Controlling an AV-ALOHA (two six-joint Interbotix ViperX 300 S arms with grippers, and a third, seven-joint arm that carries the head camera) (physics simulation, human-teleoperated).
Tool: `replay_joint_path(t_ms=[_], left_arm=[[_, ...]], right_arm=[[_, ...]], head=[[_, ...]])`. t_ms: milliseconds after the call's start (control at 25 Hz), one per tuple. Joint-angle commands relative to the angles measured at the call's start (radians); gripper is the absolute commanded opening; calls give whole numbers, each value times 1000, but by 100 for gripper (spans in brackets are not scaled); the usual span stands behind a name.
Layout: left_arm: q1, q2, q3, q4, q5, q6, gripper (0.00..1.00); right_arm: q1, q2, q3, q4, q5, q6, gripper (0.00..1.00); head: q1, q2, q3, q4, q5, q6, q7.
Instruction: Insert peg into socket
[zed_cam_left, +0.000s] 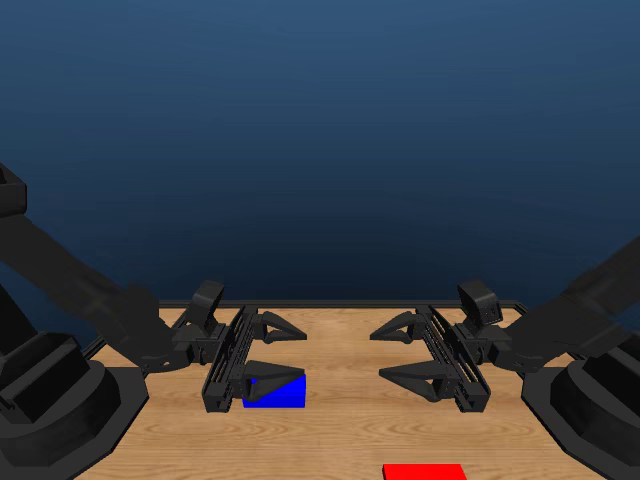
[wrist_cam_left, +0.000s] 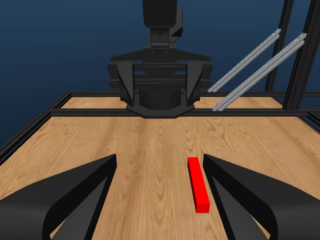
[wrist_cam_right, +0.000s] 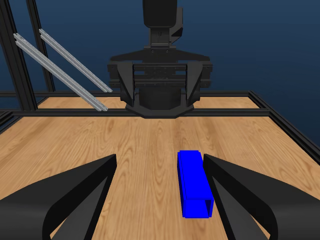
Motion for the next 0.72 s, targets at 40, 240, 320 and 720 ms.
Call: replay_joint_path(t_ms=[40,240,320,720], left_arm=[[-55,3,11,-59,-161,-27,100],[-33,58,26,-55,-244,-74,100],[-22,58,27,-65,-233,-78,100],[156,26,90,-142,218,-129,100]], right_arm=[[44,-9,12,120,86,19,100],[48,-4,18,157,103,29,100],[45,-12,17,159,114,33,100],[50,-4,-16,142,172,35,100]], head=[[6,2,-60,6,189,21,2],[5,11,-71,5,193,20,0],[2,21,-76,5,185,20,0],[-25,204,-147,10,152,62,40]])
